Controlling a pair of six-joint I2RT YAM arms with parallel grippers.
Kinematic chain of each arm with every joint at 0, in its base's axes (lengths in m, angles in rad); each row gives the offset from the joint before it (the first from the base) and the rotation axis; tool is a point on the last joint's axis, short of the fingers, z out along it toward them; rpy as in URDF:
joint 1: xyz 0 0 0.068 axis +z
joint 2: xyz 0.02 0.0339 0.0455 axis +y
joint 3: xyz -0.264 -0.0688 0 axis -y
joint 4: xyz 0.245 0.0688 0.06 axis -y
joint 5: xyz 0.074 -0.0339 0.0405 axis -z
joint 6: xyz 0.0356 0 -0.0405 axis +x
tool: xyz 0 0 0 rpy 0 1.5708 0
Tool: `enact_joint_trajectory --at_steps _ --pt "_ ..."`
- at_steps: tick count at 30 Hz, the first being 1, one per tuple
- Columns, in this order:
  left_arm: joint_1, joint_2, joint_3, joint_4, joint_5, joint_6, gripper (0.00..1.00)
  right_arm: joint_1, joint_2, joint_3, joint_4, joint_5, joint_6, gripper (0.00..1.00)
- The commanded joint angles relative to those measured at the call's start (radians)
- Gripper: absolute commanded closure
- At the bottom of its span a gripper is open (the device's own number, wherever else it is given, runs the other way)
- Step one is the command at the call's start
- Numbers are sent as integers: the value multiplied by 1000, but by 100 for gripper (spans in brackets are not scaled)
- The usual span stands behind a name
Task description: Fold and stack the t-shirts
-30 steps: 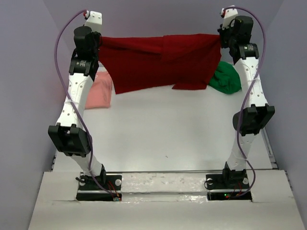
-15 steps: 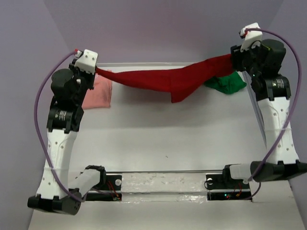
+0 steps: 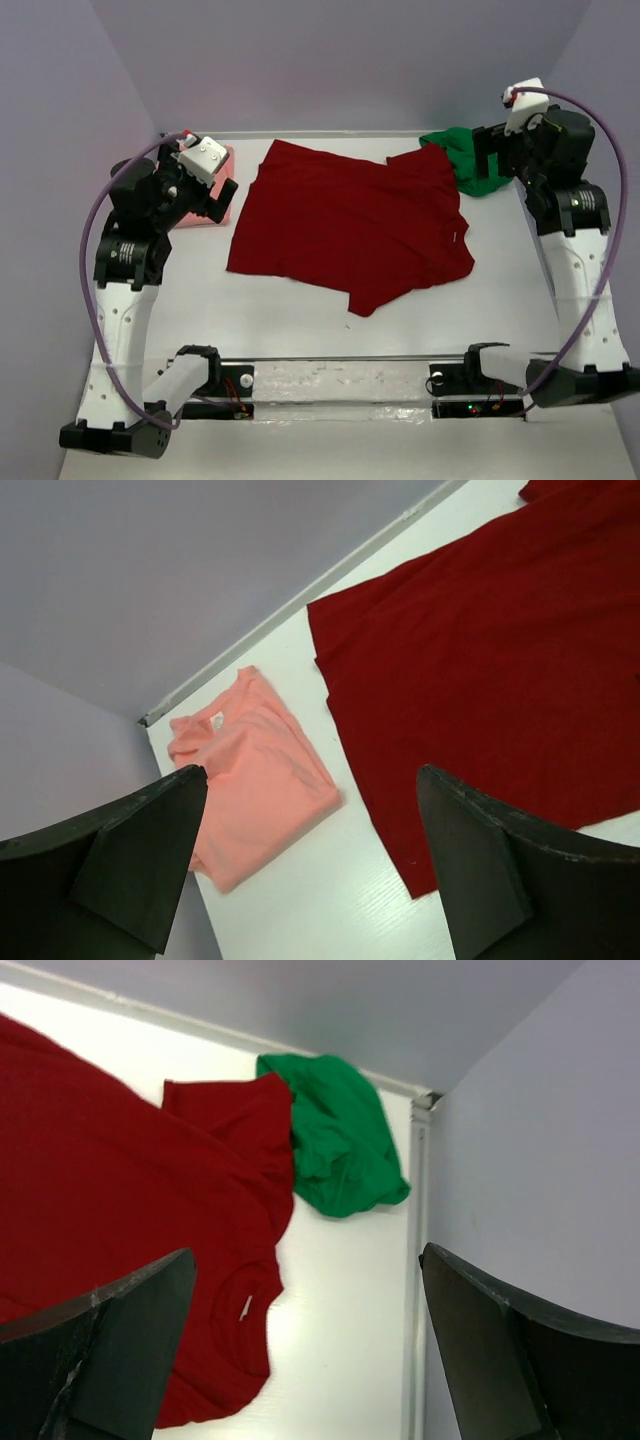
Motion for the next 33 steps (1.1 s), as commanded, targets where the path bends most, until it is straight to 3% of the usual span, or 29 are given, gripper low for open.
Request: enact_joint_trajectory --at_steps 1,7,14,21,33 --pt "5 70 1 97 18 -39 1 -7 134 69 -23 -59 51 0" --pt "-13 248 -111 206 76 -143 1 -7 381 73 -37 -273 91 0" --pt "-81 376 -229 252 121 -130 1 -7 570 38 -103 -371 42 1" --pt "-124 535 -200 232 98 -108 1 -7 697 69 -138 -360 25 1" --pt "-222 765 -79 305 78 -78 1 -7 974 388 -330 -445 34 1"
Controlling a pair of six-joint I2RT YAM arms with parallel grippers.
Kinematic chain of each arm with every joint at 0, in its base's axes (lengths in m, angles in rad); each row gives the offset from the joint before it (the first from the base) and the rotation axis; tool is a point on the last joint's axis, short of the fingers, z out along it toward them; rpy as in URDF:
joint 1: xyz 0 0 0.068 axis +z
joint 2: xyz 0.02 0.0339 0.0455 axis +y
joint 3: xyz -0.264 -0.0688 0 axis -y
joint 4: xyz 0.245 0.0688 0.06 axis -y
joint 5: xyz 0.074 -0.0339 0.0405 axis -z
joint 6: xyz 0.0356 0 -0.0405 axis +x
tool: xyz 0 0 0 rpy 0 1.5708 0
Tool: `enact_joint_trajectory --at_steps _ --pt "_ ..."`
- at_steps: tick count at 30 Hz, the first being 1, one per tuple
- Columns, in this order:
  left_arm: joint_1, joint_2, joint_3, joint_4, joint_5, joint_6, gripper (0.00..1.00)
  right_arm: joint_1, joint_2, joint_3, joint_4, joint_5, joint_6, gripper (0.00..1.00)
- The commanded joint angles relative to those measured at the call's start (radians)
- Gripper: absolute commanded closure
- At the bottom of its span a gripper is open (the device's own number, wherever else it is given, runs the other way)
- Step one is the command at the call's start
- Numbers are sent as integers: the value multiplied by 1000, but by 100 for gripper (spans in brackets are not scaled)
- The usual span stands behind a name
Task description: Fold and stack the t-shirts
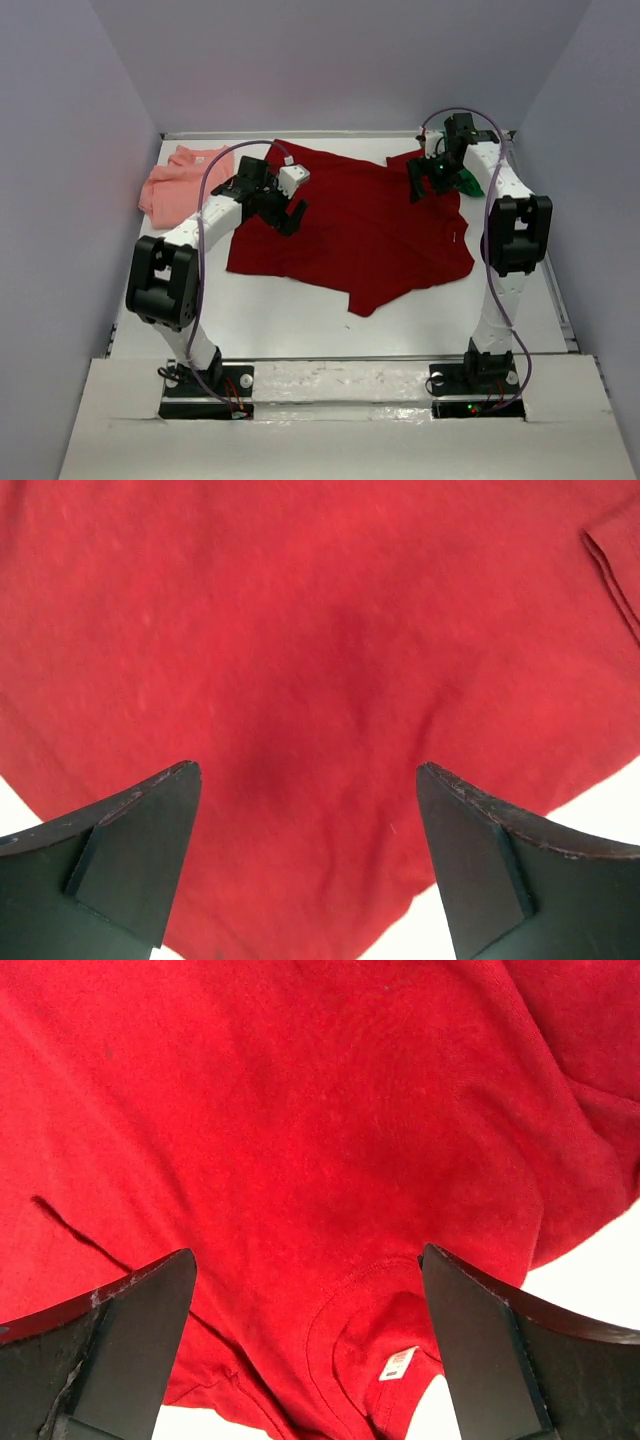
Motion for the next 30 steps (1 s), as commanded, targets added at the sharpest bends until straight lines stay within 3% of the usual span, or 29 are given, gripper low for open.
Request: enact_joint_trajectory --at_steps 1,10,19,30 --pt "-3 66 93 68 18 41 1 -7 24 92 -70 -42 6 1" --pt "17 268 270 187 -147 70 1 -7 -86 -39 -58 -26 -9 1" --pt "99 570 623 19 -12 16 1 -7 -326 -251 -15 -62 20 1" --pt "108 730 792 -128 166 56 1 -7 -476 -349 -38 -11 28 0"
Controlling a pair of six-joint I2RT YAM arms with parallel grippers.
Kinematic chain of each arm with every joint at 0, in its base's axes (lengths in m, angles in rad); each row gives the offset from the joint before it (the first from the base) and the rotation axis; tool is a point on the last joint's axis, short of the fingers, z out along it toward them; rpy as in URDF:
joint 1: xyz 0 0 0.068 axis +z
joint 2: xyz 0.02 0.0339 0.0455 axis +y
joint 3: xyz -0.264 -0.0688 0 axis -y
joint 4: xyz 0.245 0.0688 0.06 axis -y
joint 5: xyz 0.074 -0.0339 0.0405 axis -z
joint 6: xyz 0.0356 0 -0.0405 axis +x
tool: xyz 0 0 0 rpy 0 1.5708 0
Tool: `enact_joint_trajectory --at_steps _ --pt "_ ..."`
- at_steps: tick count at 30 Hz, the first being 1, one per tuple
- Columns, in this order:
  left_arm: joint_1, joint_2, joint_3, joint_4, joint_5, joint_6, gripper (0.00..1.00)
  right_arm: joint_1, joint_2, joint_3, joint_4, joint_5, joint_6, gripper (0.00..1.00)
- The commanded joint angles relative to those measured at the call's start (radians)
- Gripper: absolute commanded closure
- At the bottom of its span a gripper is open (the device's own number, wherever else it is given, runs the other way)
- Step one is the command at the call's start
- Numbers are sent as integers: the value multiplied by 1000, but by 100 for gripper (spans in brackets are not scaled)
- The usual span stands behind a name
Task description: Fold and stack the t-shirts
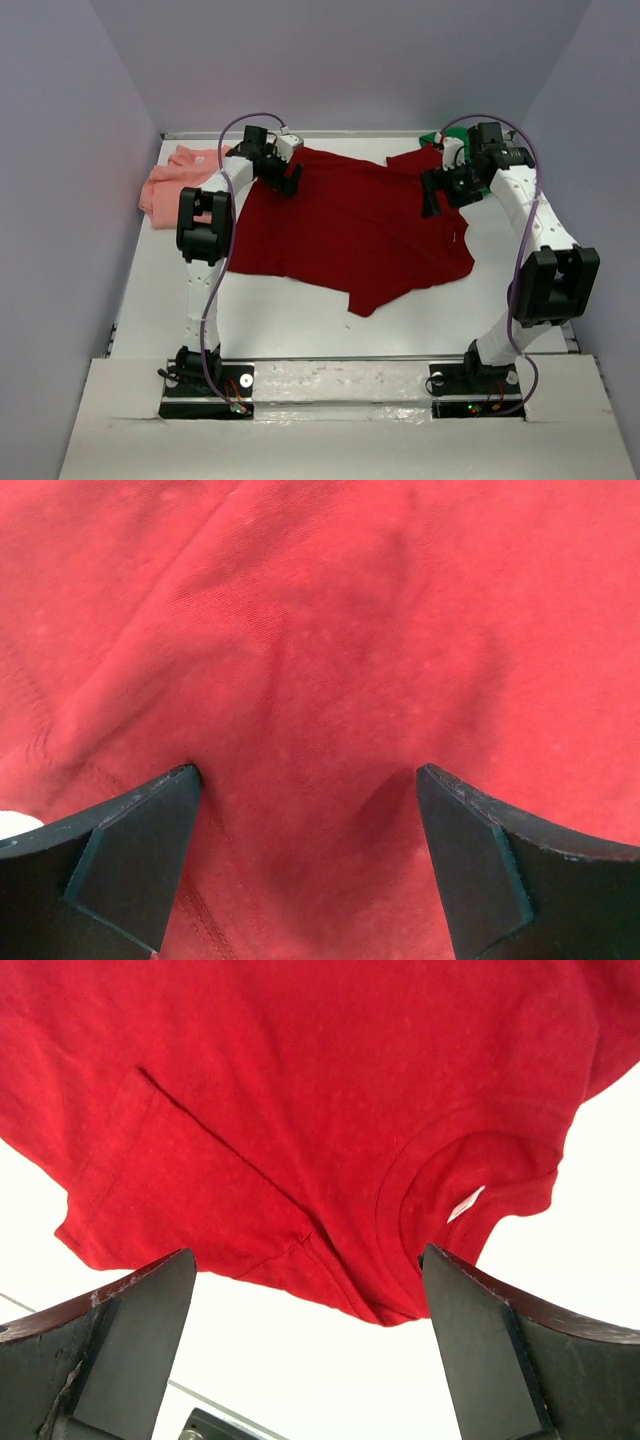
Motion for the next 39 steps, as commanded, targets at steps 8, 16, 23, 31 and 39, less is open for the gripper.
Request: enact_joint_trajectory --at_steps 8,16,23,31,39 --pt "-4 55 130 -213 40 5 3 -7 -75 -72 11 12 26 0" --pt "45 43 166 -221 -171 -61 2 -7 -131 -82 -4 13 20 0" --pt "89 17 164 -215 -391 -90 1 -7 -213 -95 -29 4 12 0" --pt "117 37 242 -269 -419 -110 1 -7 -231 -117 -37 -5 2 0" --pt "100 -124 207 -223 -325 -121 1 -7 -233 -146 -24 -13 -3 0"
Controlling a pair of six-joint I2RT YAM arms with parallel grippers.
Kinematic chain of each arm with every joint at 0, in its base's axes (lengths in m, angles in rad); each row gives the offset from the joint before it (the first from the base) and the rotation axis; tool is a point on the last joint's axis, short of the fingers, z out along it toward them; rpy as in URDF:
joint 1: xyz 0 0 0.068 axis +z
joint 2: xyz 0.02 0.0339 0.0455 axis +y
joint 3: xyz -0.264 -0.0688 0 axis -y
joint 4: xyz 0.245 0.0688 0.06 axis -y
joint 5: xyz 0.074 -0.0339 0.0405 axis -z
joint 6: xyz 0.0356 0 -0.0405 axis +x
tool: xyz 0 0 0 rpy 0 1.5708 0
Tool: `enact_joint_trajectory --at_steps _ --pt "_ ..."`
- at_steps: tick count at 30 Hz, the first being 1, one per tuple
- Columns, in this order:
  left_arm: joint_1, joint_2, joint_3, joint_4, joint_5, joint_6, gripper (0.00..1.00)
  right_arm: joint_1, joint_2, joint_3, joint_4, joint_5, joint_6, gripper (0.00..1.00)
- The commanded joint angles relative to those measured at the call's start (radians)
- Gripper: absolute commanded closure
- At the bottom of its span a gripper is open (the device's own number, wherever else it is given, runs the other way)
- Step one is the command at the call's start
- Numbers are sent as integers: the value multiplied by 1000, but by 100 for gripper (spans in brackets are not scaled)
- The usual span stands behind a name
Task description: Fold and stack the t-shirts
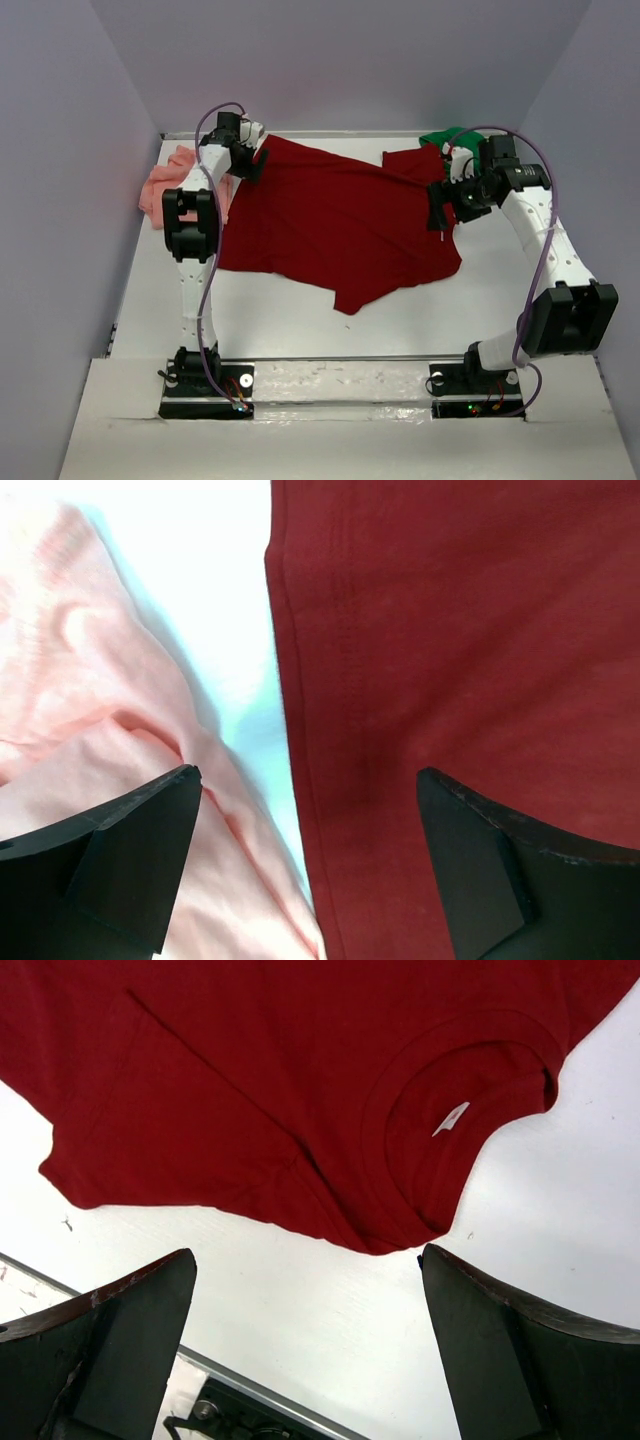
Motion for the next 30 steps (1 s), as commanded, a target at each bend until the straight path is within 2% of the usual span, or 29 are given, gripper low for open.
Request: enact_joint_trajectory --at_steps 1,8,14,17,23,30 --pt "-25 -166 38 -20 58 -7 1 -7 -25 -4 9 -17 -8 0" --pt "-80 -275 -54 64 286 58 1 -7 -1 1 13 -28 -7 0" --pt "-102 -150 39 5 434 114 1 -7 -13 -7 6 -9 -7 0" --pt "-114 -104 67 35 411 126 1 -7 -17 -19 7 -3 -7 0" --pt "-143 51 268 -40 342 180 1 -7 3 -19 4 8 -2 0" --pt "-149 85 274 -46 328 212 1 -7 18 -22 6 5 -4 0"
